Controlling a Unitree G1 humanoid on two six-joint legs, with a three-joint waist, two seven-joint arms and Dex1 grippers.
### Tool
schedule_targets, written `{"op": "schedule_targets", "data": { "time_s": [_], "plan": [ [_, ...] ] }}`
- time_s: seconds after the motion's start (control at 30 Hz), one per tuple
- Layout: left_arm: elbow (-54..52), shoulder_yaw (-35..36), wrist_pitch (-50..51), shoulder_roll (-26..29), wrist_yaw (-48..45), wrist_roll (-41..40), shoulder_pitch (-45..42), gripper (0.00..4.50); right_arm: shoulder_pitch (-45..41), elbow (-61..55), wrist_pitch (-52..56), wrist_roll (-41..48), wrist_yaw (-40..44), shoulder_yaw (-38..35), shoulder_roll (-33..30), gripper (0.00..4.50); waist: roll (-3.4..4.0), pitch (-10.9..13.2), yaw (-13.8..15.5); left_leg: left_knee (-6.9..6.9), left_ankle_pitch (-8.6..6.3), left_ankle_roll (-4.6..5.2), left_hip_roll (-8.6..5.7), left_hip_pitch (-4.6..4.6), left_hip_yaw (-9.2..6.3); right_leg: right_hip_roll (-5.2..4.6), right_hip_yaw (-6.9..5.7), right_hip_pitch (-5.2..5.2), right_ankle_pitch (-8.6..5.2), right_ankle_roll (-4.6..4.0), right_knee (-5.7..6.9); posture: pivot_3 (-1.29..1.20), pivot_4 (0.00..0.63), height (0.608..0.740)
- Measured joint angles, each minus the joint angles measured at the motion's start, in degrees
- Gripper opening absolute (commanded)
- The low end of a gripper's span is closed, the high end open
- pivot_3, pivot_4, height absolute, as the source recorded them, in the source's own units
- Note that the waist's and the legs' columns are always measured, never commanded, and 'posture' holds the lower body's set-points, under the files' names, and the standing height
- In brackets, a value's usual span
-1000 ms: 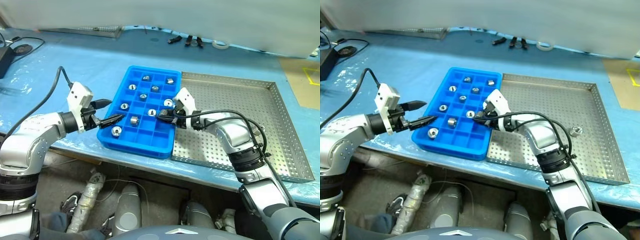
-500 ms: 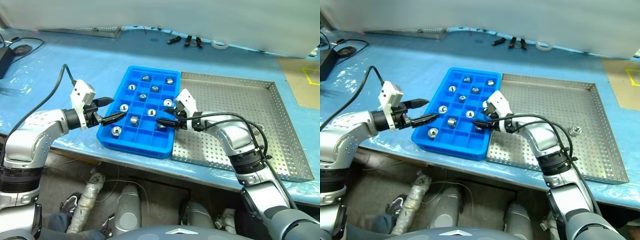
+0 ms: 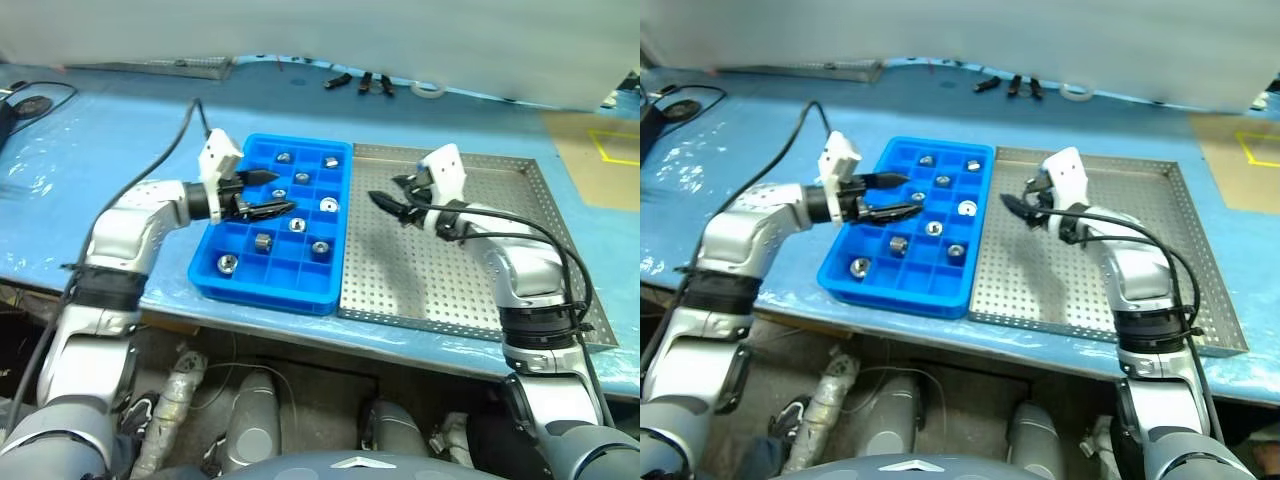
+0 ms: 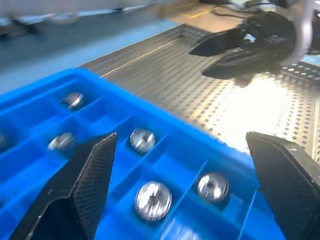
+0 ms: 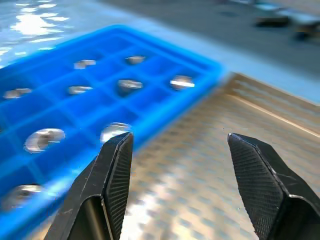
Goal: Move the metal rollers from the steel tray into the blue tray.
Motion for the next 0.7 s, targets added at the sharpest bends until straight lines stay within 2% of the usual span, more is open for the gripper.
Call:
{"op": "schedule_targets", "data": {
  "time_s": [0.2, 0.37, 0.53, 0.63, 0.7],
  "plan": [
    [13.72, -3.69, -7.76, -8.98, -6.32, 3.94, -9.17, 4.33, 5.54, -4.63, 1.33, -0.97, -6.83, -6.43, -1.10, 3.16, -0.01, 0.00, -3.76, 0.00, -0.10, 0.26, 0.02, 0.02, 0.10, 0.05, 0.11, -0.02, 0.00, -0.01, -0.13, -0.37, 0.150, 0.740],
    [22.10, -4.24, -12.67, -13.59, -10.51, 6.16, -14.12, 4.33, 8.85, -4.74, 1.10, -1.83, -12.28, -9.53, 1.00, 3.16, -0.01, 0.00, -6.65, 0.06, -0.40, 0.83, 0.02, 0.08, 0.38, 0.05, 0.35, -0.02, 0.01, -0.02, -0.36, -0.41, 0.150, 0.740],
    [25.88, -4.18, -15.16, -15.19, -12.78, 7.70, -15.56, 4.33, 9.05, 4.88, -4.28, -5.48, -19.51, -9.54, 5.54, 3.16, 0.00, 0.00, -7.56, 0.21, -0.53, 1.06, 0.02, 0.10, 0.49, 0.03, 0.44, -0.01, 0.01, -0.03, -0.37, -0.38, 0.150, 0.740],
    [26.34, -3.88, -15.35, -14.39, -13.54, 8.12, -15.58, 4.33, 8.28, 11.82, -7.62, -6.87, -21.82, -9.20, 6.11, 3.76, 0.00, 0.00, -7.34, 0.41, -0.63, 1.21, 0.00, 0.05, 0.53, 0.00, 0.47, 0.03, 0.02, -0.05, -0.37, -0.35, 0.150, 0.740],
    [25.95, -3.61, -15.20, -13.29, -13.52, 8.38, -15.42, 4.33, 7.28, 14.93, -9.50, -7.40, -23.22, -9.31, 6.09, 4.39, 0.00, 0.00, -7.24, 0.59, -0.71, 1.33, 0.01, 0.02, 0.54, -0.01, 0.49, 0.07, 0.02, -0.05, -0.37, -0.35, 0.150, 0.740]
  ]
}}
